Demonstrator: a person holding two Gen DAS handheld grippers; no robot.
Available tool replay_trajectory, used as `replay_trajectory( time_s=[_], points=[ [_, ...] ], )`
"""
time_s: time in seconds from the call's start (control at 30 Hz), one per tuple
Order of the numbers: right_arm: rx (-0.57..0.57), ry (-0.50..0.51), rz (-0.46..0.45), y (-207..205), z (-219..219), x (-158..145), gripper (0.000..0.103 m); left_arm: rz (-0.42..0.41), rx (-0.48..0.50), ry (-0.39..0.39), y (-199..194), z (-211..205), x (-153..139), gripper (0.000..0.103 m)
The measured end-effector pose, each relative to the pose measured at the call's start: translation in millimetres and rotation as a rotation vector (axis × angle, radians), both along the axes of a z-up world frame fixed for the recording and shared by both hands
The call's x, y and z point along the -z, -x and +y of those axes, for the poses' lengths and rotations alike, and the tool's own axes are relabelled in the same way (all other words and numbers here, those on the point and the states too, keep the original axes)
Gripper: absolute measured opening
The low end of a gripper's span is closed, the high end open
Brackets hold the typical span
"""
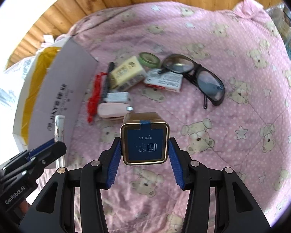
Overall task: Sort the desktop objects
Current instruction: 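Carry the lighter and gold box over the white box with both tools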
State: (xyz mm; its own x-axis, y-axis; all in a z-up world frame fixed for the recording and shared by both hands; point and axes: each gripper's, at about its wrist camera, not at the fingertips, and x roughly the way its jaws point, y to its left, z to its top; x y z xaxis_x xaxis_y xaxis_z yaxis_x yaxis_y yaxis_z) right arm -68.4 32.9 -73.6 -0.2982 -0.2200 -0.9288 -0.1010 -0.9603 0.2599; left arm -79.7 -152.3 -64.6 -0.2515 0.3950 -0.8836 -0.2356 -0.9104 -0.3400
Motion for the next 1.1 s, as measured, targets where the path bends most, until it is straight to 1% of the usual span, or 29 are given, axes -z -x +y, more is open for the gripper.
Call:
replay_trajectory(
  time_s=[0.3,0.47,0.6,0.67,0.9,1.1],
  points=[
    [-0.087,-0.006,0.087,-2,-38,-50,0.050,0.075,-0.046,-0.056,-10,-24,-48,0.020],
    [-0.139,-0.008,0.135,0,-60,-77,0.050,0.118,-0.106,-0.096,-14,-49,-73,0.020],
    [-0.186,-0.009,0.168,5,-83,-96,0.050,0.143,-0.162,-0.115,-17,-71,-86,0.020],
    [-0.217,-0.007,0.184,7,-97,-103,0.050,0.148,-0.196,-0.131,-18,-85,-89,0.020],
    [-0.320,-0.004,0.223,16,-145,-122,0.050,0.178,-0.300,-0.148,-20,-125,-94,0.020],
    [-0.399,-0.012,0.249,30,-182,-128,0.050,0.176,-0.378,-0.142,-14,-156,-87,0.020]
  ],
)
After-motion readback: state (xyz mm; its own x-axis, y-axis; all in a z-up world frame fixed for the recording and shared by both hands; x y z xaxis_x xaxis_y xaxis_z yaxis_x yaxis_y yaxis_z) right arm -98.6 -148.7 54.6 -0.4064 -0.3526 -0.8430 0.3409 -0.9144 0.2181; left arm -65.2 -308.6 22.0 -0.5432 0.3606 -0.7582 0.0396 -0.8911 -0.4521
